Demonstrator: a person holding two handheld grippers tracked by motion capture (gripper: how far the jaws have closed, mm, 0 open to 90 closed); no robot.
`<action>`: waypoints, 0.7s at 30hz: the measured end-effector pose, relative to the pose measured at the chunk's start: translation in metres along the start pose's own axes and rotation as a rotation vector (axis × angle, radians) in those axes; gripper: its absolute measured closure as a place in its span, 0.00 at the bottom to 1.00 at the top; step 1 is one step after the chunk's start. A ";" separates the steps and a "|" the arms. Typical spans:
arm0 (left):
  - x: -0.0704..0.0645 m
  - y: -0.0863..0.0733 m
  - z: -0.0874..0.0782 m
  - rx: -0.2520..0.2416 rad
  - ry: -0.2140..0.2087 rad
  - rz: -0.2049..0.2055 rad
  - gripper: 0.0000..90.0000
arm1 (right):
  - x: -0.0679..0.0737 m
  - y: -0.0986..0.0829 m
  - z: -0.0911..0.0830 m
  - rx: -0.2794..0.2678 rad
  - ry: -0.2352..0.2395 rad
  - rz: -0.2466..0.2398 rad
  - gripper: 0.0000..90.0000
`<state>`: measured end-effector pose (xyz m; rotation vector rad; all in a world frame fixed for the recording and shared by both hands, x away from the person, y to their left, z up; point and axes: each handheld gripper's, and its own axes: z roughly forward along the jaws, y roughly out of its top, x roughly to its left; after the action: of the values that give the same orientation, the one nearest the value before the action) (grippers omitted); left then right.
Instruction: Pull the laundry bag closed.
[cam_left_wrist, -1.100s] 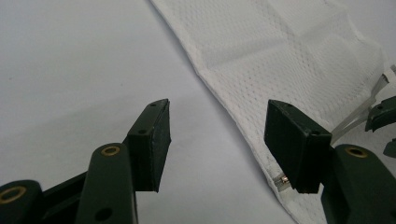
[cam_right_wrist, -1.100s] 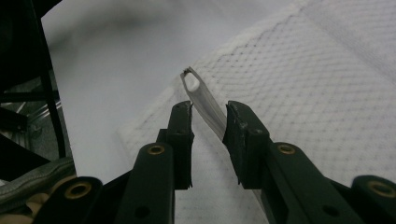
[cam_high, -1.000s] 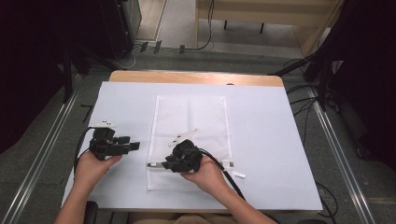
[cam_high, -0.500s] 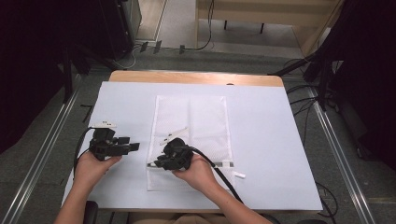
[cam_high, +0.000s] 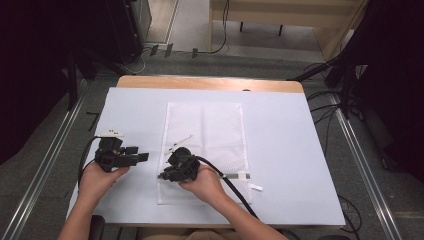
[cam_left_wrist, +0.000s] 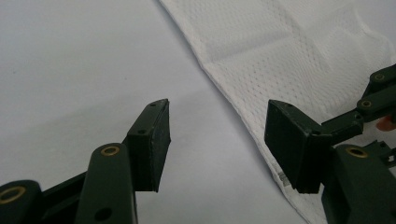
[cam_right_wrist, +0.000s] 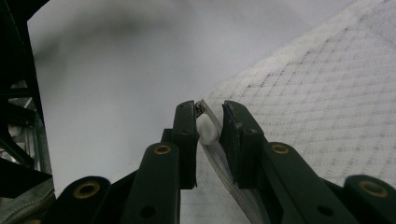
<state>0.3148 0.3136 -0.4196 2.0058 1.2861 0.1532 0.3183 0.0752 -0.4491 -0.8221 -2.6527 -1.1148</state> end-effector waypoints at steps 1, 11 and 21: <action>0.000 0.000 0.000 0.006 0.005 0.004 0.46 | 0.001 0.000 0.001 -0.003 0.004 -0.003 0.85; 0.000 0.000 0.000 0.007 0.005 0.004 0.46 | 0.004 -0.001 0.012 0.018 -0.004 -0.013 0.91; 0.001 -0.002 -0.003 -0.003 -0.034 0.005 0.47 | 0.002 -0.003 0.022 -0.002 0.006 -0.011 0.91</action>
<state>0.3126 0.3167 -0.4190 2.0007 1.2590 0.1233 0.3165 0.0898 -0.4657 -0.8038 -2.6549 -1.1211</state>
